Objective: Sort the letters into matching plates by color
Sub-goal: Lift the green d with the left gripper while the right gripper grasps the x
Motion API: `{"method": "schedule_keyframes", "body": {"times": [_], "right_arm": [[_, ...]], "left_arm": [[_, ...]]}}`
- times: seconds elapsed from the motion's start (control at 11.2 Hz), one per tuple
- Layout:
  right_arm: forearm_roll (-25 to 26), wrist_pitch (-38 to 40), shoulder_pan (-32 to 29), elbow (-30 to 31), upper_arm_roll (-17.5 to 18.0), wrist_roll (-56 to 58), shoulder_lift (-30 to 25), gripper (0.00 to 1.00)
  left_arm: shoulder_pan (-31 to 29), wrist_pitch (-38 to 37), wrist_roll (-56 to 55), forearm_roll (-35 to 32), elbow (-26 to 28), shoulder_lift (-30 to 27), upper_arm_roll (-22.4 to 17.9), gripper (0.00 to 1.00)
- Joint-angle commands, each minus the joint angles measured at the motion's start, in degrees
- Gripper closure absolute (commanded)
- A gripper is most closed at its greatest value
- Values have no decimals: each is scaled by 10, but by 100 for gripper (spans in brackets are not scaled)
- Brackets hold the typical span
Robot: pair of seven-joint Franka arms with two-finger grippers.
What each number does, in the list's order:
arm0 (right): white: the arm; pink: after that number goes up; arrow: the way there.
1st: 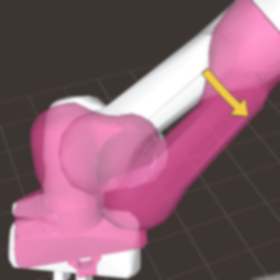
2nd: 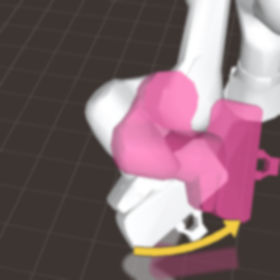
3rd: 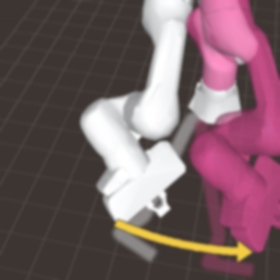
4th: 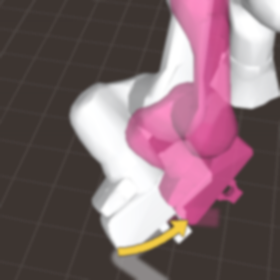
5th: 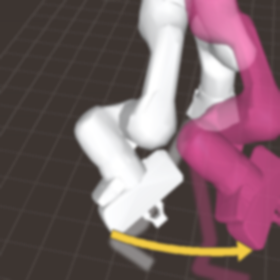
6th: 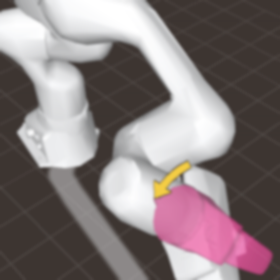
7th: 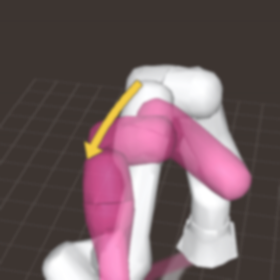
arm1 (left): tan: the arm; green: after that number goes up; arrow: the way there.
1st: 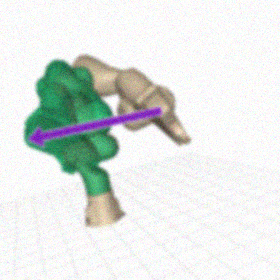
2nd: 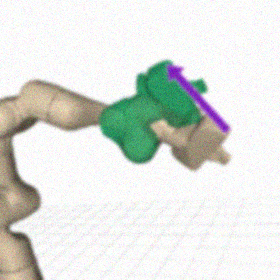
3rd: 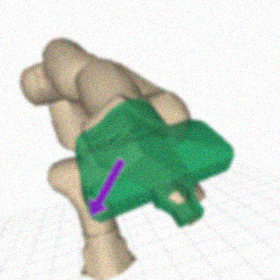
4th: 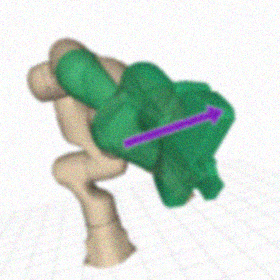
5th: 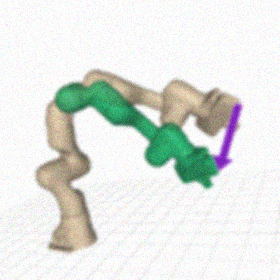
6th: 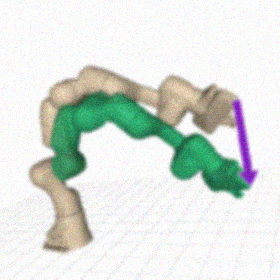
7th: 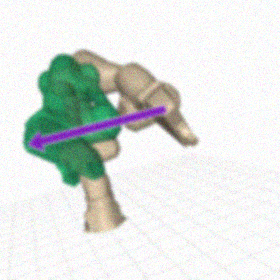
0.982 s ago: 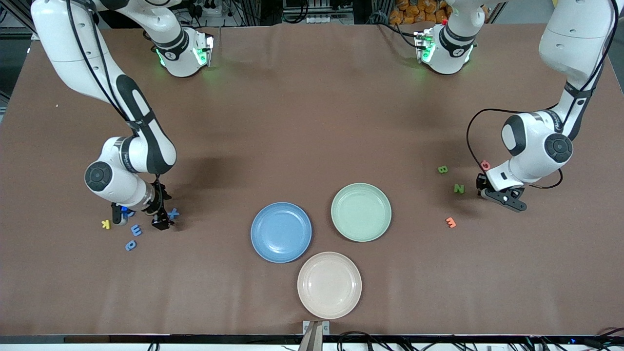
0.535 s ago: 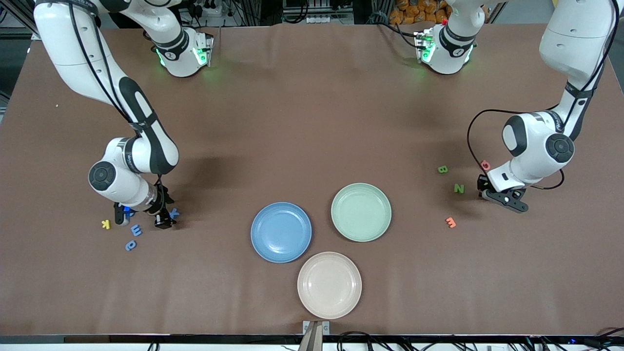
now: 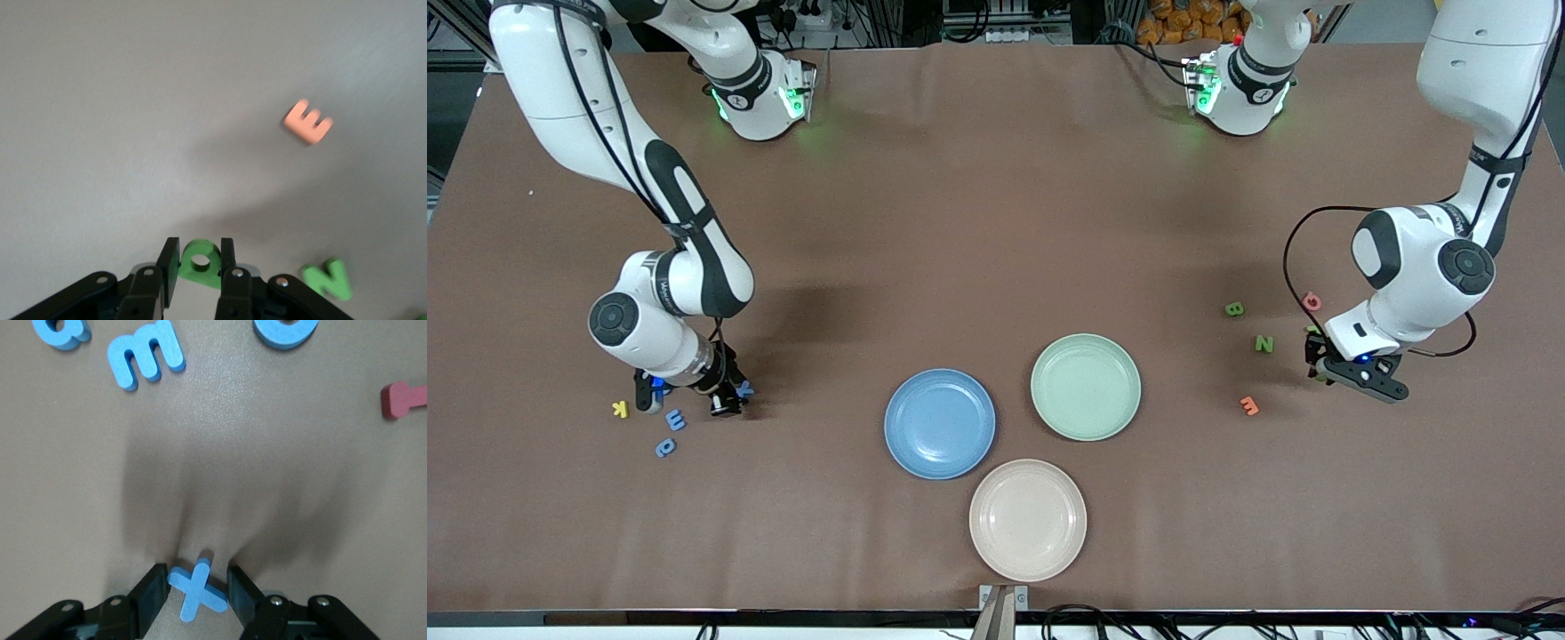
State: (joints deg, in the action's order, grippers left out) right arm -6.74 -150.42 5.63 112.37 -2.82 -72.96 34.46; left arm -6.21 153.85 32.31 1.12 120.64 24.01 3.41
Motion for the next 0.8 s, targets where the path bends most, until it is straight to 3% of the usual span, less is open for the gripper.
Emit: {"method": "schedule_keyframes", "body": {"times": [0.0, 0.36, 0.71], "right_arm": [[-7, -6, 3, 4, 0, 11, 11, 64], [-6, -5, 3, 3, -1, 88, 11, 69], [-4, -2, 3, 0, -1, 144, 11, 70]], "left_arm": [[33, -69, -73, 14, -45, -14, 12, 100], [94, -152, -162, 13, -114, -9, 11, 100], [171, -167, -273, 14, -163, 16, 10, 100]]}}
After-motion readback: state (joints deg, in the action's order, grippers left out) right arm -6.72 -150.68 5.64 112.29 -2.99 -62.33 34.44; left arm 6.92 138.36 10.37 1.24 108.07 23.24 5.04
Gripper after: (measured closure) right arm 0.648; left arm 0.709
